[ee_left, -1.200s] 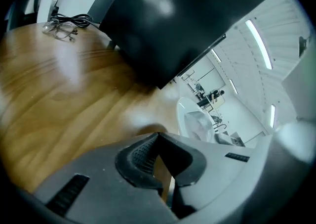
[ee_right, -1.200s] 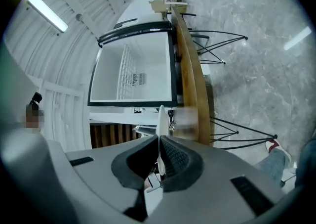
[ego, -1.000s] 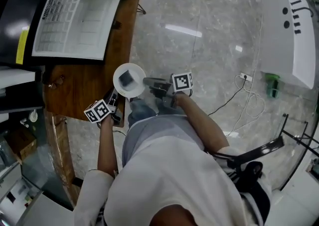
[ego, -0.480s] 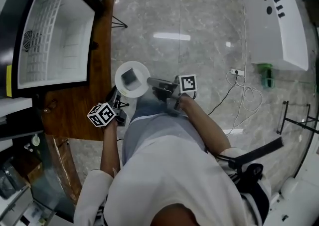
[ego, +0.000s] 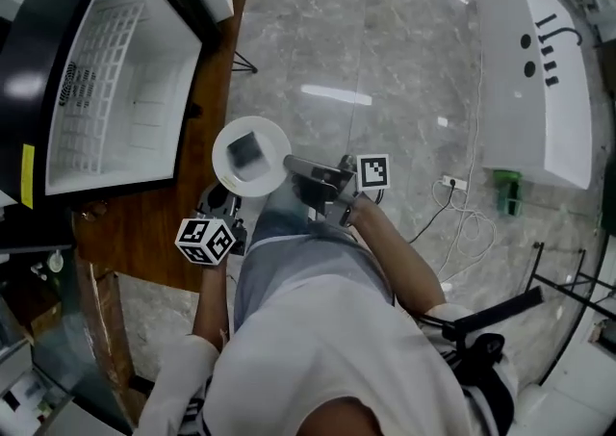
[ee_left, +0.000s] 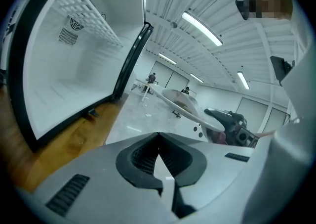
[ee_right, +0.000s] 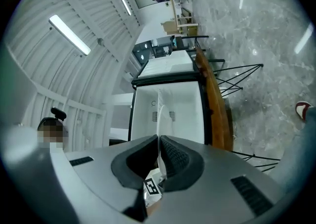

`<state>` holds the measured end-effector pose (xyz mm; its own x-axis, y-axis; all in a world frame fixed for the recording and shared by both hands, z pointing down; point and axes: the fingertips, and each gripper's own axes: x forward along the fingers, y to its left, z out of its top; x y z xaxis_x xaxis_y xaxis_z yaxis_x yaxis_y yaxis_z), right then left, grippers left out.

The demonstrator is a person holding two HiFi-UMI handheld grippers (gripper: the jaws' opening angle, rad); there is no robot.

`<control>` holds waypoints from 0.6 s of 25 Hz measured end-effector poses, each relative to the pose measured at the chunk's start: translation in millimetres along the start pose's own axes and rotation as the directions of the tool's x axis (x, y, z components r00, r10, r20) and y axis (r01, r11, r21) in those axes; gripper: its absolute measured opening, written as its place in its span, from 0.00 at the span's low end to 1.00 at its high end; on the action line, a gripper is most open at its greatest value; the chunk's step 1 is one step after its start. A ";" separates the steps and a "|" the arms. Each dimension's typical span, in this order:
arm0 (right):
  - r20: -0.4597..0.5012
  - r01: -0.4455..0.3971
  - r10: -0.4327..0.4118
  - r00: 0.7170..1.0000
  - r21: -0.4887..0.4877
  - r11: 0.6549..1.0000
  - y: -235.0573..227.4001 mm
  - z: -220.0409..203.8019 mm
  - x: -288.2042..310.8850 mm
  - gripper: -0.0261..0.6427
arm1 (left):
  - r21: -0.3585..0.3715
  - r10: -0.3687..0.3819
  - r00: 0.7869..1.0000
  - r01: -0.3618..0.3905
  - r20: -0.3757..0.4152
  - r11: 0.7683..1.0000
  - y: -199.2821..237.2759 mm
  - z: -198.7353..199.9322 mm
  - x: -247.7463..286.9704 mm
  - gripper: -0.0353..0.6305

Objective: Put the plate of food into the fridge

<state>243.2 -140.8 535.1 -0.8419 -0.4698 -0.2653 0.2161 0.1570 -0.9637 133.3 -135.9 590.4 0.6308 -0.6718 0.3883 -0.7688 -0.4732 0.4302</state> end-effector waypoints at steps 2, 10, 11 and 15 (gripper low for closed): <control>-0.050 -0.018 0.018 0.999 0.001 1.000 8.8 22.1 30.4 0.08 | -0.003 0.023 0.999 -0.023 0.046 1.000 10.7 28.7 7.6 0.07; -0.285 -0.077 0.086 0.955 0.044 0.996 39.8 90.9 193.9 0.08 | -0.017 0.161 0.960 -0.161 0.231 0.987 76.3 146.2 12.1 0.07; -0.311 -0.083 0.095 0.946 0.053 0.995 40.6 99.6 216.2 0.08 | -0.024 0.181 0.952 -0.181 0.248 0.983 88.4 160.6 13.6 0.07; -0.391 -0.086 0.120 0.913 0.104 0.991 36.7 140.5 313.0 0.08 | -0.038 0.258 0.918 -0.259 0.300 0.965 145.6 225.1 24.7 0.07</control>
<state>57.1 -404.1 412.4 -0.9357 -0.0702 -0.3458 0.3378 0.1054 -0.9353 13.2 -349.7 479.2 0.3493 -0.9100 0.2235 -0.9014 -0.2612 0.3453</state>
